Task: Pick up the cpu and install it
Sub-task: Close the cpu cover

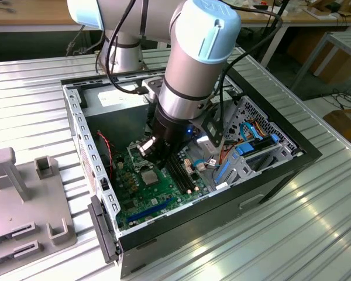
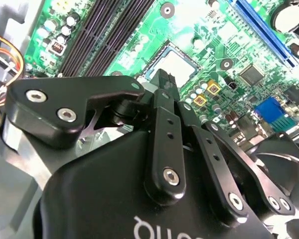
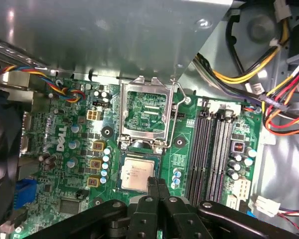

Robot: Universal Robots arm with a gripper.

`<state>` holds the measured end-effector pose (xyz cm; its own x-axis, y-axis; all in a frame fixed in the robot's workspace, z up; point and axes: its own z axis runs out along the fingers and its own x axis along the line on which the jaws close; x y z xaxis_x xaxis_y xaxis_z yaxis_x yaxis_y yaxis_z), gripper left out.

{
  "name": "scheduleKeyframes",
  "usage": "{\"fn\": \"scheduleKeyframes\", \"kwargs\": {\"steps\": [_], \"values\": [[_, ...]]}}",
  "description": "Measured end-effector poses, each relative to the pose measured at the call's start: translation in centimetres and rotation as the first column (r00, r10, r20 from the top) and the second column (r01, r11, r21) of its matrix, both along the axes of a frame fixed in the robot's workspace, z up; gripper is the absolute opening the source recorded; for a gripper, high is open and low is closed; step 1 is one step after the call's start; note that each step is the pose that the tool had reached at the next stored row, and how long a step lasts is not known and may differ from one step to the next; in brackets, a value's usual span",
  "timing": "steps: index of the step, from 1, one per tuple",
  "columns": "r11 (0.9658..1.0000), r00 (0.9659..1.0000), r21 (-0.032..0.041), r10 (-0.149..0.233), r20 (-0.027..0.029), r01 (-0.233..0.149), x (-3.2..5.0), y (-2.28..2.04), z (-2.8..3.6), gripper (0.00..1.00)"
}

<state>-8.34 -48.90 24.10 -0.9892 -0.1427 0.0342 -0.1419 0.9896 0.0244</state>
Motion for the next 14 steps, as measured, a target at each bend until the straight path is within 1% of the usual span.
{"fn": "scheduleKeyframes", "kwargs": {"steps": [1,3,5,6,8,9,10,11,12,13,14], "values": [[0.9999,0.9999,0.0,0.015,0.0,-0.015,0.0,0.0,0.0,0.11],[0.9986,0.9986,-0.0003,0.054,-0.0001,-0.054,0.0,0.0,0.0,0.11],[0.9956,0.9956,-0.0004,0.093,-0.0002,-0.093,0.0,0.0,-0.02,0.11],[0.9907,0.9907,-0.0003,0.136,-0.0001,-0.136,0.02,0.0,-0.06,0.11],[0.9792,0.9792,-0.0003,0.203,-0.0001,-0.203,0.05,0.0,-0.09,0.11],[0.9721,0.9721,-0.0003,0.235,-0.0001,-0.235,0.07,0.0,-0.1,0.11],[0.9635,0.9635,-0.0003,0.268,0.0,-0.268,0.09,0.0,-0.11,0.11],[0.9575,0.9575,-0.0002,0.288,0.0,-0.288,0.09,-0.01,-0.11,0.11],[0.9525,0.9525,-0.0002,0.304,0.0,-0.304,0.1,-0.01,-0.11,0.11],[0.9439,0.9439,-0.0002,0.33,0.0,-0.33,0.11,-0.01,-0.11,0.11],[0.9378,0.9378,-0.0003,0.347,-0.0001,-0.347,0.11,-0.01,-0.11,0.11]]}}
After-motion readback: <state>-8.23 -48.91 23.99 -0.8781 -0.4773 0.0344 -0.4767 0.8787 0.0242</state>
